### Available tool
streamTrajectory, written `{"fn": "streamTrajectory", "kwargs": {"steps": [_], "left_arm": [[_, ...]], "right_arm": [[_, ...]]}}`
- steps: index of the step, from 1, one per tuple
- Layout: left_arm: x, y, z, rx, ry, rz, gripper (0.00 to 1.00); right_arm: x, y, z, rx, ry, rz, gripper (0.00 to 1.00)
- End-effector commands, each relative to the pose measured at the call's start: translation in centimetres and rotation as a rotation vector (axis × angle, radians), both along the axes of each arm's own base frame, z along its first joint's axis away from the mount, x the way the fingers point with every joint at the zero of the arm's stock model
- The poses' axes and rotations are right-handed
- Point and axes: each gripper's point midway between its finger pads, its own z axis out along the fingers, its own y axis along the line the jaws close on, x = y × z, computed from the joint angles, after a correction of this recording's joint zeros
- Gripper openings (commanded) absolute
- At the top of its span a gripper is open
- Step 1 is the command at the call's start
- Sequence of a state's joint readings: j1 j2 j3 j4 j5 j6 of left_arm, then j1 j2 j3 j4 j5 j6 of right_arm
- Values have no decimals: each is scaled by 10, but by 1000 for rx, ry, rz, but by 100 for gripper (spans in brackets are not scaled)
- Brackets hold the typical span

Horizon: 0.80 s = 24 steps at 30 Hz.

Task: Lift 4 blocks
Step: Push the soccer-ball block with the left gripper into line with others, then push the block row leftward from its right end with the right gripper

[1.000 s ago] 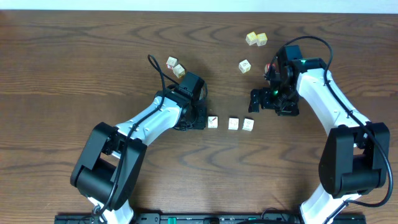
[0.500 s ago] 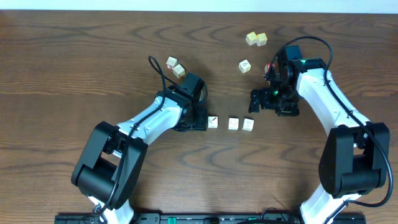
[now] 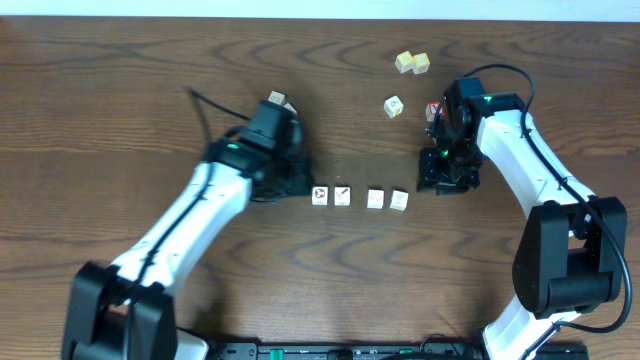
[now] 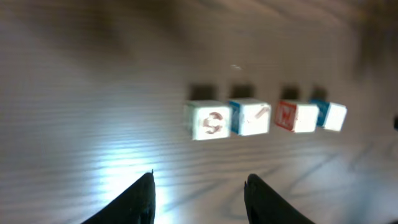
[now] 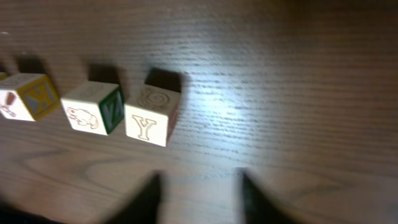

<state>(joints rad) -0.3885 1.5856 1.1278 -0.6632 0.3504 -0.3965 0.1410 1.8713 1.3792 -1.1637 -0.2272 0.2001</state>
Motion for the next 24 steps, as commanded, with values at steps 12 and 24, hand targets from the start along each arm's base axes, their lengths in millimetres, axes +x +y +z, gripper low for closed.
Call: {"fn": "streamTrajectory", "kwargs": {"steps": [12, 24], "left_arm": [[8, 90, -13, 115, 74, 244, 33], [7, 91, -13, 122, 74, 246, 34]], "right_arm": [[-15, 17, -57, 43, 9, -183, 1], [2, 61, -58, 121, -85, -167, 1]]}}
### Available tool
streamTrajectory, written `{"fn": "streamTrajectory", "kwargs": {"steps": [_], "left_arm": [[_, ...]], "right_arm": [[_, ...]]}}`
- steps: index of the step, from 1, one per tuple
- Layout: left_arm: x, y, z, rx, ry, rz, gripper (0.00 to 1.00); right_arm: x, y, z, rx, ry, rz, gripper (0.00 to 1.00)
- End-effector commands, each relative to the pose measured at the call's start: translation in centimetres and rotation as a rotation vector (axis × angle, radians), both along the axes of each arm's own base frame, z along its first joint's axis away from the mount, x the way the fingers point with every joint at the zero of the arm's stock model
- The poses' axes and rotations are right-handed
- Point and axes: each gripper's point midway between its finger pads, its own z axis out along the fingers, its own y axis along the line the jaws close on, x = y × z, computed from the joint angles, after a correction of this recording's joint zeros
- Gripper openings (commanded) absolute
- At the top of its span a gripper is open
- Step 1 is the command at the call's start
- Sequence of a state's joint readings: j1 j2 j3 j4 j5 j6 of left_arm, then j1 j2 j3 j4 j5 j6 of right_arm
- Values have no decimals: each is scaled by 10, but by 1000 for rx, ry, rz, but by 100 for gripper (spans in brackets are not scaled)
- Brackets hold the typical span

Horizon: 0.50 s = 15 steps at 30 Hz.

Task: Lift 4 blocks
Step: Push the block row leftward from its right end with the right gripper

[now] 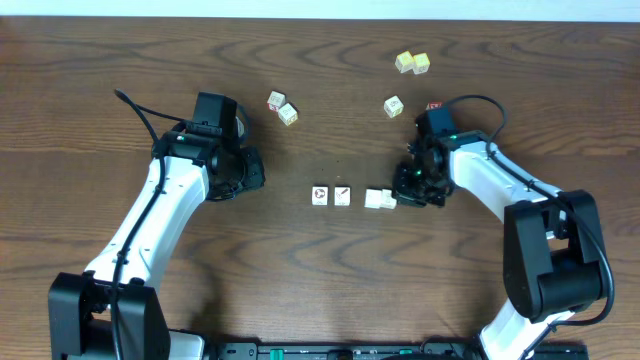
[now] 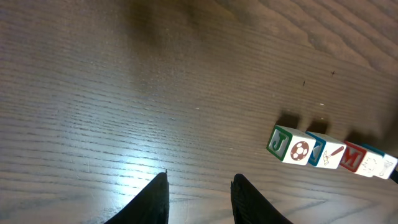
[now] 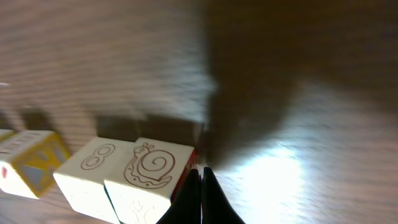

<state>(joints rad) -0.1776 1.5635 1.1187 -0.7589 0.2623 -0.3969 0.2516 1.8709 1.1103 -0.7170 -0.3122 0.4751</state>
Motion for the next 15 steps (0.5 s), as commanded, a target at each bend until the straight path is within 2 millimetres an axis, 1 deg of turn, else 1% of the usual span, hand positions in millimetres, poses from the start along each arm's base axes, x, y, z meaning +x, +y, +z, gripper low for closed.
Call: {"fn": "streamTrajectory", "kwargs": {"steps": [1, 7, 12, 15], "left_arm": [[-4, 4, -7, 16, 19, 7, 34], [-4, 4, -7, 16, 20, 7, 34], [-3, 4, -7, 16, 17, 7, 34], [-3, 4, -7, 16, 17, 7, 34]], "right_arm": [[1, 9, 1, 19, -5, -12, 1], [2, 10, 1, 26, -9, -10, 1], [-3, 24, 2, 42, 1, -7, 1], [-4, 26, 0, 15, 9, -41, 1]]}}
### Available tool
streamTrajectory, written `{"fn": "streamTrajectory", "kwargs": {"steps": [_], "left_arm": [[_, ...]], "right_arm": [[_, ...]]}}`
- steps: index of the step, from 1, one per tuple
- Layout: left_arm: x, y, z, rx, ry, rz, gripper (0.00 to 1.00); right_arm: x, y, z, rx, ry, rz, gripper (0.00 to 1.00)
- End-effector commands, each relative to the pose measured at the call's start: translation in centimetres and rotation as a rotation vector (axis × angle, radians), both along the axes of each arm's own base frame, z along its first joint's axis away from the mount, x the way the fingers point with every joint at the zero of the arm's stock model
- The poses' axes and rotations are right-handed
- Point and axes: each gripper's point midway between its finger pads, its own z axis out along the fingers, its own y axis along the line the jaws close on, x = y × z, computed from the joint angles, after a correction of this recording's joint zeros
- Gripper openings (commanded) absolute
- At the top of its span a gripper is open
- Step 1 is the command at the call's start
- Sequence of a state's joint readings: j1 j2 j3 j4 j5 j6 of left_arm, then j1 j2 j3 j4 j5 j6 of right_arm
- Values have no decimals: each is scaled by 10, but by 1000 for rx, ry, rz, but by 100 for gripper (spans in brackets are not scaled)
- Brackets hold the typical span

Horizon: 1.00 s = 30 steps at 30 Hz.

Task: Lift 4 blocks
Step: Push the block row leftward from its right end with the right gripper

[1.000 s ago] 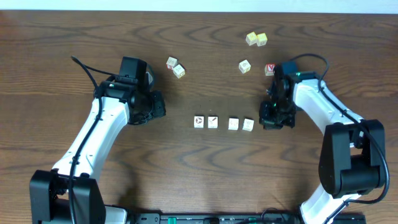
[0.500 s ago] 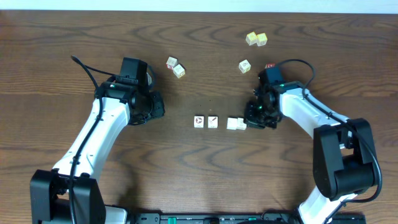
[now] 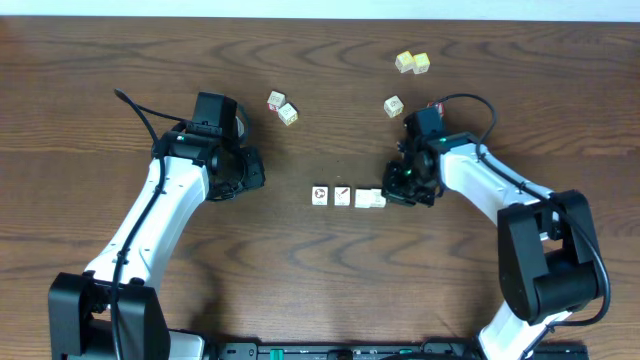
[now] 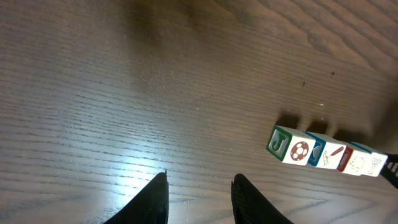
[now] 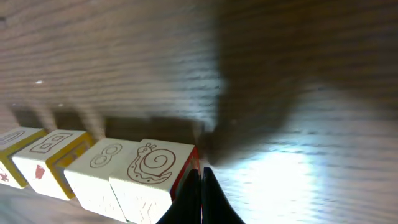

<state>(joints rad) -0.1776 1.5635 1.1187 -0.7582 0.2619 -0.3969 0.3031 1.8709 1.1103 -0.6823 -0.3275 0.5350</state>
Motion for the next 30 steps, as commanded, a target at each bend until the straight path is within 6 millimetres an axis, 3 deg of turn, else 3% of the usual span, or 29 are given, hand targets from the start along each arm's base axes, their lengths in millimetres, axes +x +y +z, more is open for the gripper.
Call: {"fn": "streamTrajectory", "kwargs": {"steps": [1, 11, 16, 23, 30], "left_arm": [[-3, 4, -7, 16, 18, 7, 34], [-4, 3, -7, 15, 19, 7, 34], [-9, 4, -8, 19, 42, 6, 34], [-24, 6, -26, 22, 86, 4, 34], [-10, -11, -40, -79, 4, -11, 32]], "right_arm": [[-4, 6, -1, -10, 23, -47, 1], [-5, 10, 0, 11, 37, -72, 1], [-7, 21, 1, 19, 40, -75, 1], [-1, 27, 2, 34, 9, -70, 1], [5, 30, 3, 46, -19, -69, 1]]}}
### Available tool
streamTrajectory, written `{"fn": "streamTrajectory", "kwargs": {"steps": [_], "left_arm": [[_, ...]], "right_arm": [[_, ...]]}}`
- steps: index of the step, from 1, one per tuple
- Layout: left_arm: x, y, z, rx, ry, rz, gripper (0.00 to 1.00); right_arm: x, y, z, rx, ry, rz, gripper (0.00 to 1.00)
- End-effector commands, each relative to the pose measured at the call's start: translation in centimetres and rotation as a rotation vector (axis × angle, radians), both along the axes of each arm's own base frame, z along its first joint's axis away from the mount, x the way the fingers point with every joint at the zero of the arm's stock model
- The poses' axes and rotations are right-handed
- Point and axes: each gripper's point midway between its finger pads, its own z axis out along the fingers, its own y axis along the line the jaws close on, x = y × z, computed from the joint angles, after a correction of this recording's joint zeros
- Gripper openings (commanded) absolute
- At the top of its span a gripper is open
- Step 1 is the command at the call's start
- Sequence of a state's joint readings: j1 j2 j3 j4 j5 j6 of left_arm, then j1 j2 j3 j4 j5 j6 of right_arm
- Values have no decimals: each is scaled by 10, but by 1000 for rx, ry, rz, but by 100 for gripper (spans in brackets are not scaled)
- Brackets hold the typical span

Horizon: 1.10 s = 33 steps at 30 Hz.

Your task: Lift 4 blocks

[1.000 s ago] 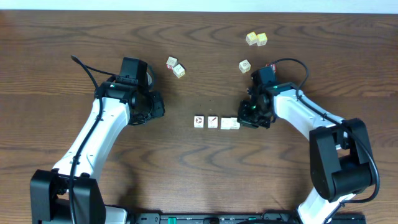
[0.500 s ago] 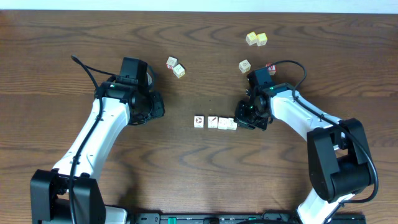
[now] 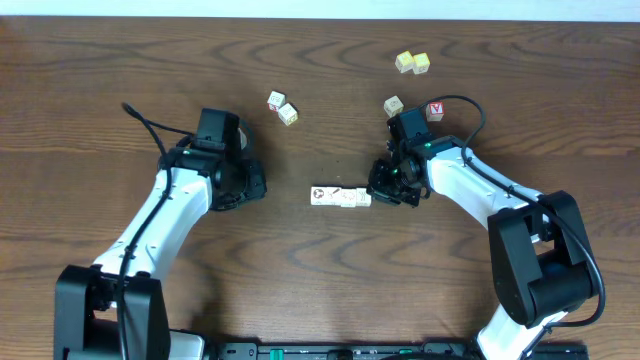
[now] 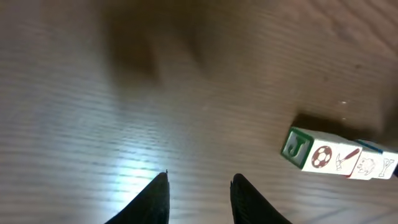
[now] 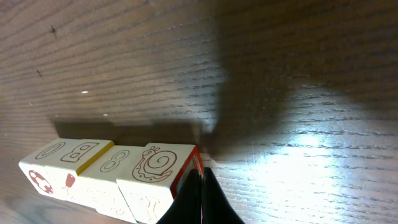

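Observation:
Four lettered wooden blocks [image 3: 341, 197] lie in one touching row at mid-table. In the right wrist view the end block with a snail drawing [image 5: 158, 168] has its red side against my right gripper [image 5: 200, 180], which is shut with nothing between its fingers; overhead it [image 3: 378, 190] sits at the row's right end. My left gripper [image 3: 255, 185] is open, left of the row and apart from it. Its wrist view shows the gripper [image 4: 200, 175] over bare wood, and the row [image 4: 339, 159] with a green J end at the right.
Loose blocks lie farther back: a pair [image 3: 281, 107] behind the left arm, a pair [image 3: 412, 62] at the rear right, one pale block [image 3: 393, 104] and one red-faced block [image 3: 434, 110] just behind the right arm. The brown wooden table [image 3: 90, 120] spreads all around.
The right gripper, still shut, is further left, and the right-hand blocks now touch the left ones, closing the last gap. The left gripper has shifted slightly and stays open.
First the four blocks lay spaced apart, with the left gripper near their left end and the right gripper open to their right. Then the left gripper was back at the left, and the right one shut against the end block. Gaps closed until all touch.

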<state>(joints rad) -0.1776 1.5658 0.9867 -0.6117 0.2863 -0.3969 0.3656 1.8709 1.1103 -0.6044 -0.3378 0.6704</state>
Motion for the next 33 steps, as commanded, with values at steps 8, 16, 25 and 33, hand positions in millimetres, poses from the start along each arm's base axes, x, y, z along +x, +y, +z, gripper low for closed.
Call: {"fn": "streamTrajectory", "kwargs": {"steps": [8, 16, 25, 33], "left_arm": [[-2, -48, -38, -105, 34, -95, 24], [-4, -56, -53, -63, 50, -95, 23], [5, -41, -39, 23, -20, -96, 8], [6, -2, -44, 237, -28, -36, 34]], "right_arm": [[0, 3, 0, 7, -2, -2, 1], [-7, -4, -1, -14, -5, 88, 1], [-33, -41, 32, -199, 137, 243, 1], [-54, 20, 20, -252, 61, 298, 1]]}}
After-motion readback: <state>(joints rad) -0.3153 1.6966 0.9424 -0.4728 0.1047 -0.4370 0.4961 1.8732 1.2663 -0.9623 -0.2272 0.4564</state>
